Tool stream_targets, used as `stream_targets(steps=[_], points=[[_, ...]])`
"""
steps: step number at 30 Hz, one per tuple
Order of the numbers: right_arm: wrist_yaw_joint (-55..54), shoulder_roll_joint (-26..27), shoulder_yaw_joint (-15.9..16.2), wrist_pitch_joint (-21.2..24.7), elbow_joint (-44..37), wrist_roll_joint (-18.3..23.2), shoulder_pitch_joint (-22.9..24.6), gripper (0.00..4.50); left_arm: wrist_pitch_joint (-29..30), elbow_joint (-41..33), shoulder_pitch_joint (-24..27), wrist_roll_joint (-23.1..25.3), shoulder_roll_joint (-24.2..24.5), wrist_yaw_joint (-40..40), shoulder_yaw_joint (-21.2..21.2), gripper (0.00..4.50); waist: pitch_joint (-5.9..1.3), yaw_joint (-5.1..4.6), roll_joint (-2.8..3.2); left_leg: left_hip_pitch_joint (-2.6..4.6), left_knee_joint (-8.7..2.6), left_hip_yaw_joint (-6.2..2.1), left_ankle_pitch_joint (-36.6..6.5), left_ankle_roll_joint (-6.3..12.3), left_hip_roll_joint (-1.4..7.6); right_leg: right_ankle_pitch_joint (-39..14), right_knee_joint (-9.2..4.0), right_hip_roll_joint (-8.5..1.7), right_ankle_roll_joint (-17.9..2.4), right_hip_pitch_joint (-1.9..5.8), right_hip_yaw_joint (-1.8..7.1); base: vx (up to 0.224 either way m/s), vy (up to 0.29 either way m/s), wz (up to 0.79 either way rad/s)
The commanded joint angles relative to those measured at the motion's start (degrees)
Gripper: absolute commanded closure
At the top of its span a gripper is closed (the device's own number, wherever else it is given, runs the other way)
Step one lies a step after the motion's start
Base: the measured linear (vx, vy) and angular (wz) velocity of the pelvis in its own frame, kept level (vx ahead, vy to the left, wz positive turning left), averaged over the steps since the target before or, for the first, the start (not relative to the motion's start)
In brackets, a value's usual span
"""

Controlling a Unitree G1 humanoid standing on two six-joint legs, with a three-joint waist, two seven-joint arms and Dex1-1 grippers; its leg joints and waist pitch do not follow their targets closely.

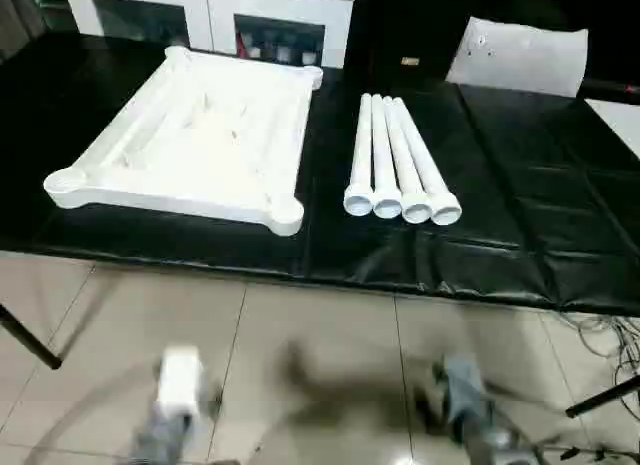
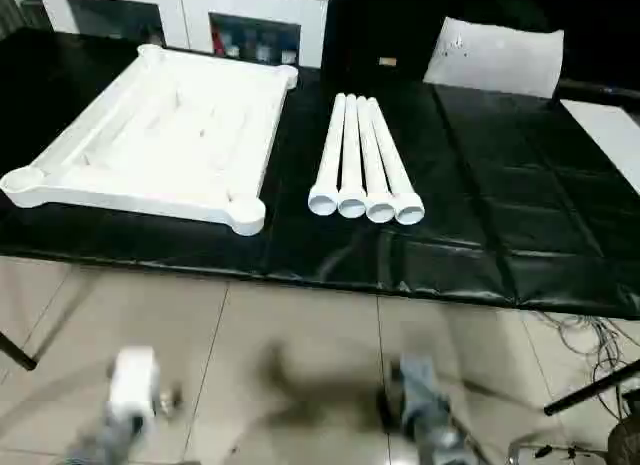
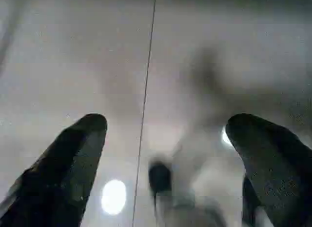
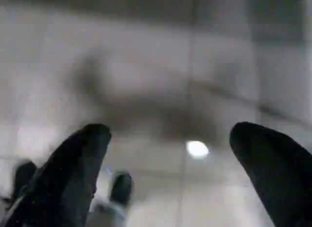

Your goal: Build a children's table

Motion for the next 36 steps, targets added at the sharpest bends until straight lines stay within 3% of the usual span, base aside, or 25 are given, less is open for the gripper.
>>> stream_targets(steps=[1,2,3,5,6,7,8,11,12,13,14,15,16,18,21,22,23,24,25,26,29,31,32,35,36], points=[[2.9,-0.6,-0.4,-0.9,-7.3,1.9,3.0,0.00,-0.6,-6.7,2.8,0.2,-1.3,-2.2,-1.7,0.04,-2.39,0.33,0.74,-0.16,-3.15,-0.87,-0.2,10.09,4.92,12.0,-2.99,-6.70,-16.1,2.47,3.51,0.000,0.000,0.00],[4.8,-0.6,0.7,-0.9,-15.6,2.8,7.0,0.00,0.0,-14.5,6.0,0.0,-1.8,-3.3,-3.1,0.04,-2.26,0.24,1.23,-0.30,-3.16,-0.90,-0.1,10.44,5.07,12.9,-2.87,-6.46,-16.2,2.46,3.46,0.000,0.000,0.00],[5.1,-0.6,1.1,-0.8,-17.3,2.9,7.8,0.00,0.2,-16.1,6.7,-0.1,-1.9,-3.4,-3.4,0.04,-2.36,0.30,0.85,-0.46,-3.05,-0.92,0.0,10.73,5.27,13.8,-2.82,-6.40,-15.9,2.47,3.42,0.000,0.000,0.00],[6.1,-1.0,2.9,0.3,-26.5,3.0,12.5,0.00,2.2,-25.1,10.5,-0.6,-2.2,-4.6,-5.0,0.04,-2.27,0.43,1.47,-0.43,-3.08,-0.99,-0.3,10.75,5.12,12.9,-3.01,-6.31,-15.6,2.56,3.36,0.000,0.000,0.00],[6.2,-1.4,3.9,2.7,-35.6,3.3,17.2,0.00,4.3,-34.2,14.7,-1.4,-2.0,-5.7,-6.4,0.04,-1.77,0.05,1.24,-0.54,-3.57,-0.82,-3.3,10.01,5.24,9.6,-3.51,-6.05,-15.2,2.36,3.43,0.000,0.000,0.00],[6.2,-1.6,4.2,4.4,-41.4,4.0,20.2,0.00,5.5,-39.8,17.4,-2.0,-1.7,-6.1,-7.2,0.04,-1.37,0.27,1.63,-0.64,-4.30,-1.03,-8.3,8.47,5.49,3.1,-4.19,-6.16,-14.2,2.41,3.44,0.000,0.000,0.00],[6.1,-1.7,4.2,6.2,-47.2,5.1,23.2,0.00,7.0,-45.2,20.1,-3.1,-1.5,-6.4,-7.6,0.04,-1.26,0.14,1.36,-0.62,-4.45,-1.05,-10.6,7.06,5.40,-0.8,-4.49,-5.99,-13.3,2.43,3.71,0.000,0.000,0.00],[6.6,-2.1,4.3,9.5,-58.6,7.2,29.1,0.00,8.6,-54.8,25.5,-3.4,-0.8,-6.9,-8.2,0.04,-0.48,-0.15,1.55,-0.81,-4.75,-0.95,-14.0,5.40,4.86,-9.1,-5.47,-5.55,-10.9,1.80,3.98,0.000,0.000,0.00],[6.5,-2.4,4.5,11.4,-65.2,7.7,32.6,0.00,9.8,-60.8,28.8,-3.5,-0.5,-7.2,-8.4,0.04,0.01,-0.23,1.36,-0.88,-4.91,-1.02,-15.7,4.46,4.81,-14.2,-5.98,-5.59,-9.0,1.54,4.18,0.000,0.000,0.00],[6.5,-2.5,4.5,11.5,-65.5,7.7,32.7,0.00,9.9,-61.1,29.0,-3.5,-0.5,-7.2,-8.5,0.04,-0.05,-0.17,1.43,-0.90,-4.94,-1.10,-15.9,4.04,4.86,-15.5,-6.05,-5.64,-8.2,1.59,4.24,0.000,0.000,0.00],[6.3,-3.3,4.8,13.5,-73.2,8.0,36.4,0.00,10.7,-68.2,32.4,-3.1,0.3,-7.7,-8.9,0.04,0.35,-0.39,0.93,-1.07,-5.07,-1.19,-16.4,3.55,4.71,-17.8,-6.29,-5.27,-6.1,1.14,4.28,0.000,0.000,0.00],[6.1,-3.5,4.8,14.0,-75.3,8.2,37.2,0.00,10.9,-70.1,33.2,-3.0,0.5,-7.9,-9.0,0.04,0.25,-0.34,1.19,-1.06,-5.13,-1.26,-16.0,3.28,4.73,-17.2,-6.14,-5.14,-5.6,1.21,4.36,0.000,0.000,0.00],[5.4,-4.0,4.6,17.2,-82.8,9.4,39.3,0.00,13.1,-77.2,35.4,-3.5,1.2,-7.9,-8.9,0.04,0.16,-0.54,0.70,-0.95,-4.98,-1.14,-15.3,3.26,4.71,-15.0,-6.01,-4.81,-5.0,1.09,4.37,0.000,0.000,0.00],[2.6,-3.7,2.7,23.6,-93.5,13.6,37.2,0.00,19.3,-88.7,34.8,-6.9,1.6,-6.5,-7.0,0.04,0.02,-0.62,0.75,-0.80,-5.01,-1.31,-13.8,2.71,4.63,-10.1,-5.32,-4.56,-4.8,1.23,4.17,0.000,0.000,0.00],[1.4,-3.8,2.1,26.2,-96.3,13.7,33.5,0.00,23.2,-92.5,31.7,-8.3,1.2,-4.9,-5.9,0.04,0.20,-0.91,0.86,-0.64,-4.88,-1.28,-12.0,1.52,4.09,-8.1,-5.10,-4.18,-4.7,0.98,3.93,0.000,0.000,0.00],[0.4,-4.0,1.9,28.1,-97.3,12.0,30.2,0.00,25.4,-94.2,28.7,-9.1,0.6,-3.5,-4.9,0.04,-0.32,-1.05,0.17,-0.65,-4.43,-1.05,-10.6,1.34,3.85,-6.7,-4.95,-4.14,-4.2,1.35,3.95,0.000,0.000,0.00],[-0.2,-3.9,1.9,28.9,-97.1,10.4,28.0,0.00,26.2,-94.4,26.8,-8.8,0.4,-2.9,-4.5,0.04,-0.28,-0.94,0.65,-0.53,-4.44,-1.09,-9.7,0.86,3.81,-5.7,-4.72,-4.10,-4.3,1.25,3.94,0.000,0.000,0.00],[-1.7,-3.5,2.0,30.1,-96.5,7.3,23.3,0.00,27.8,-94.2,22.7,-7.0,0.3,-1.7,-4.1,0.04,-0.92,-1.18,0.30,-0.56,-3.89,-1.03,-6.0,0.67,3.47,-0.9,-4.22,-3.85,-4.1,1.59,3.85,0.000,0.000,0.00],[-1.9,-3.4,2.0,30.0,-96.3,6.8,22.7,0.00,27.9,-94.0,22.3,-6.8,0.3,-1.6,-4.1,0.04,-1.05,-1.24,0.57,-0.45,-3.76,-1.07,-3.8,0.46,3.34,1.9,-3.99,-3.70,-4.1,1.56,3.80,0.000,0.000,0.00],[-4.3,-2.9,2.8,29.8,-94.9,2.7,18.1,0.00,28.2,-92.8,18.3,-4.7,0.3,-0.7,-4.4,0.04,-1.55,-1.52,0.29,-0.32,-3.22,-1.12,-0.7,-0.40,3.08,7.1,-3.52,-3.68,-4.1,1.84,3.71,0.000,0.000,0.00],[-8.6,-2.5,4.4,30.2,-91.3,-0.7,13.0,0.00,27.1,-90.0,13.3,-1.4,0.6,1.6,-5.0,0.04,-1.80,-1.71,0.48,-0.30,-2.77,-1.13,2.8,-1.16,2.73,14.0,-2.77,-3.61,-4.8,2.35,3.72,0.000,0.000,0.00],[-9.3,-2.1,4.5,30.1,-89.7,-0.3,11.8,0.00,27.3,-89.0,11.9,-1.8,0.3,2.3,-4.8,0.04,-1.81,-1.71,0.58,-0.27,-2.88,-1.07,1.1,-1.44,2.75,13.0,-2.81,-3.69,-5.2,2.35,3.74,0.000,0.000,0.00],[-10.7,-1.2,4.7,30.8,-86.2,-0.5,9.8,0.00,29.6,-86.3,9.6,-3.0,-0.1,2.9,-4.5,0.04,-1.96,-1.63,0.97,-0.28,-2.87,-1.12,-0.4,-1.92,2.78,11.8,-2.68,-3.81,-5.9,2.43,3.81,0.000,0.000,0.00],[-10.8,0.7,4.0,36.2,-84.6,1.1,8.3,0.00,30.9,-83.8,8.1,-3.1,-0.2,2.6,-4.9,0.04,-1.96,-1.67,0.84,-0.35,-2.90,-1.12,-1.8,-2.20,2.69,9.6,-2.77,-3.77,-6.5,2.49,3.83,0.000,0.000,0.00],[-10.1,1.7,4.0,37.2,-84.7,2.3,8.2,0.00,30.7,-82.6,7.5,-2.5,-0.3,2.7,-5.1,0.04,-2.02,-1.50,1.98,-0.32,-2.80,-1.14,-1.6,-2.25,2.74,10.5,-2.72,-3.96,-6.8,2.47,3.91,0.000,0.000,0.00]])
